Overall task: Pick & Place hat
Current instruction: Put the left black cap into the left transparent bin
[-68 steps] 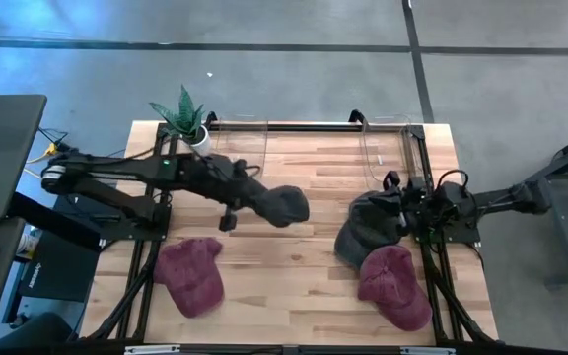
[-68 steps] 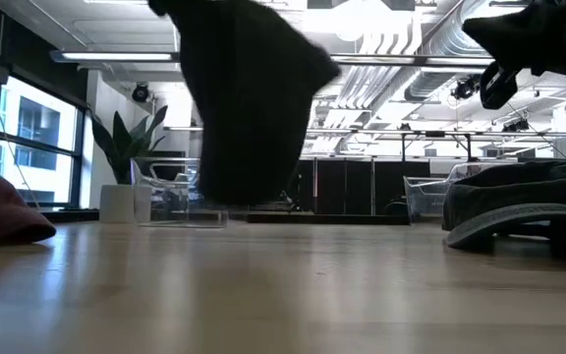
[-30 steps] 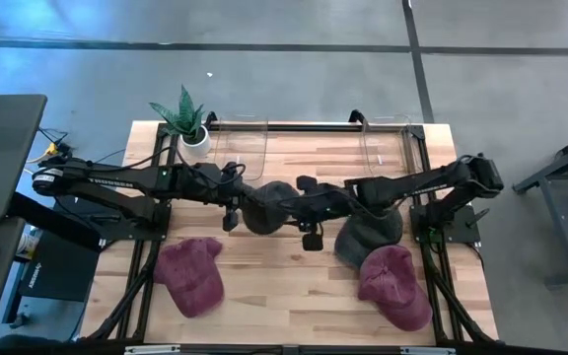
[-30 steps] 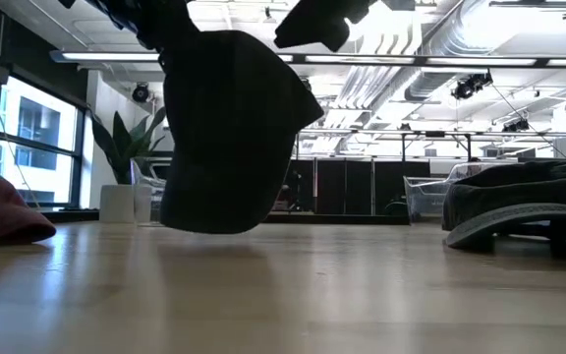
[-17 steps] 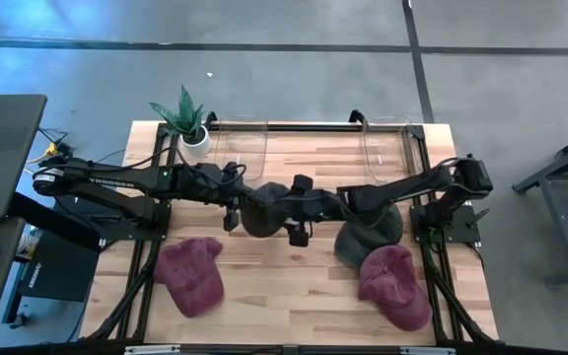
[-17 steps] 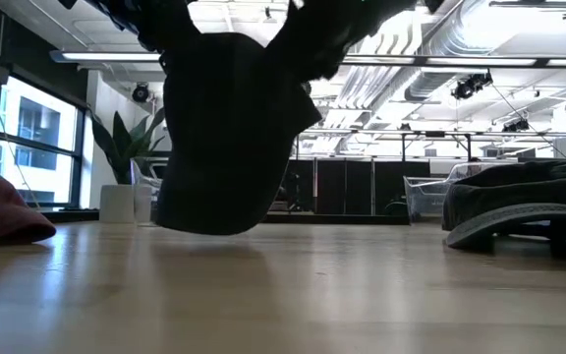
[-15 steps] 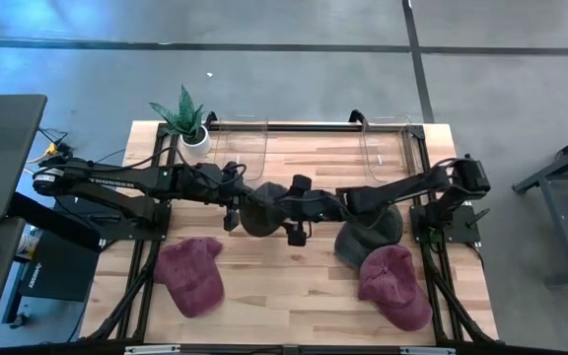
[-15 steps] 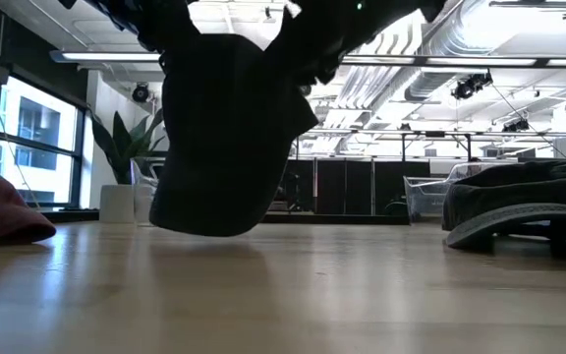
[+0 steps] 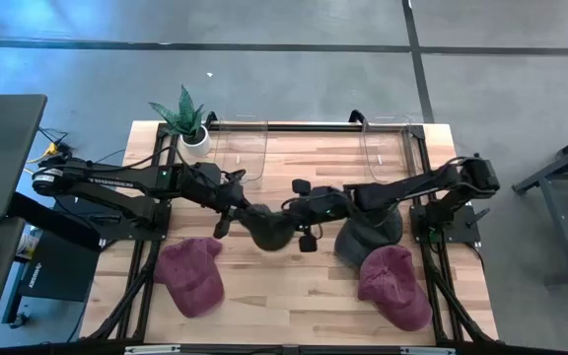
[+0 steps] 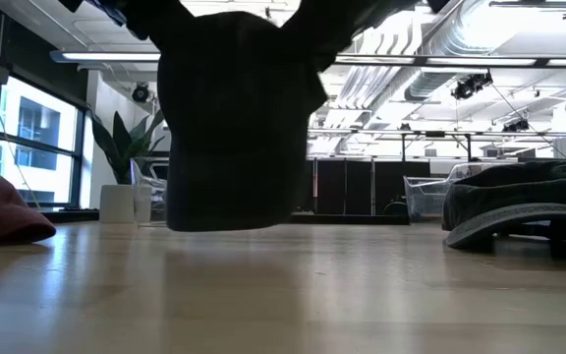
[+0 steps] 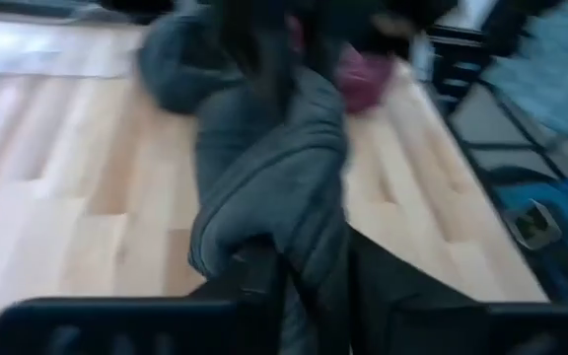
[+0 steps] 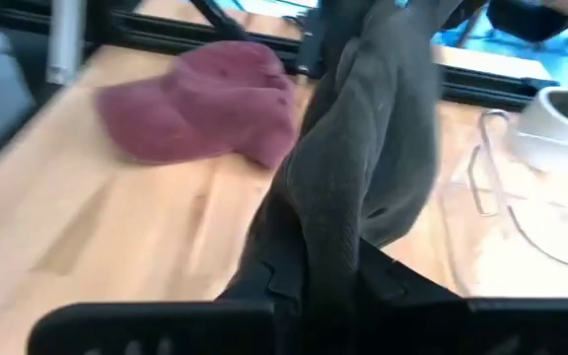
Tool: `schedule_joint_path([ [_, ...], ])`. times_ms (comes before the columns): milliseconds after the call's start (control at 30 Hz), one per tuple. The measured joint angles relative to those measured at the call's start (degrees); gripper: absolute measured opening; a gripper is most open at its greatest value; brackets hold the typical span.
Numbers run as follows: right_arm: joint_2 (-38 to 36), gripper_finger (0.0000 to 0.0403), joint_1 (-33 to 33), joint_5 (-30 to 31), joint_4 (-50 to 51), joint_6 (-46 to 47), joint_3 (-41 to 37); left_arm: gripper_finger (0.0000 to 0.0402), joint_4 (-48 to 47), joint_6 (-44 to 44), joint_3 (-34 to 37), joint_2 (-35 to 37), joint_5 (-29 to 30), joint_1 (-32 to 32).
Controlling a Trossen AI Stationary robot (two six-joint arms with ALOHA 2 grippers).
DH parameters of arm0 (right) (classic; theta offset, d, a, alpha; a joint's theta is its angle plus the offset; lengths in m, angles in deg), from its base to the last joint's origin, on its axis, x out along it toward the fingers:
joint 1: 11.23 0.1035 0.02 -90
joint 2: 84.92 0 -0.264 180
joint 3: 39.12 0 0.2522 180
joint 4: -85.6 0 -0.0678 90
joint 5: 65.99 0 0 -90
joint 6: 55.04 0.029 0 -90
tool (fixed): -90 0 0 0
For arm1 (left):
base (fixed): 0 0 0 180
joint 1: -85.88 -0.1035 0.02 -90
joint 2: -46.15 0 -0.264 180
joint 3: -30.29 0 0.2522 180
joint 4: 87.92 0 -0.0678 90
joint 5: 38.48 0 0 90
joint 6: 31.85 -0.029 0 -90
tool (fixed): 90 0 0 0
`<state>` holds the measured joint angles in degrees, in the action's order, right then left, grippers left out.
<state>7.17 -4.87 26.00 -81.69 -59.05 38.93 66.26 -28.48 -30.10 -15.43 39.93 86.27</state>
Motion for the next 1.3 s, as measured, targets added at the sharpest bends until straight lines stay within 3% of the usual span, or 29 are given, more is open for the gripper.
schedule_joint_path([
  [100, -2.7, 0.0014, -1.3, -7.9, 3.2, 1.8, 0.0, 0.0132, 1.1, -4.4, 0.0, 0.0, -4.5, 0.0],
  [233, -3.4, 0.0013, -2.3, -14.9, 3.4, 2.5, 0.0, 0.0196, 5.6, -10.9, 0.0, -1.0, -2.8, 0.0],
  [400, -3.4, 0.0010, -2.3, -15.3, 3.9, 2.5, 0.0, 0.0249, 13.0, -14.4, 0.0, -5.4, -3.2, 0.0],
  [533, -3.4, 0.0008, -2.3, -14.5, 3.8, 2.0, 0.0, 0.0260, 12.8, -16.9, 0.0, -10.5, -6.2, 0.0],
  [733, -4.1, 0.0011, -2.3, -15.0, 7.3, 2.5, 0.0, 0.0235, 12.8, -19.9, 0.0, -16.0, -17.6, 3.0],
  [833, -5.7, 0.0005, -2.3, -16.7, 10.2, 3.3, 0.0, 0.0205, 10.9, -20.1, 0.0, -16.2, -19.1, 5.4],
  [1067, -7.0, 0.0016, -2.2, -28.5, 11.4, 6.5, 0.0, 0.0128, 8.7, -21.3, -0.1, -10.0, -14.7, 9.7],
  [1300, -6.7, 0.0006, -2.2, -22.8, 10.3, 4.6, 0.0, 0.0101, 8.5, -22.5, 0.0, -6.0, -3.1, 10.1],
])
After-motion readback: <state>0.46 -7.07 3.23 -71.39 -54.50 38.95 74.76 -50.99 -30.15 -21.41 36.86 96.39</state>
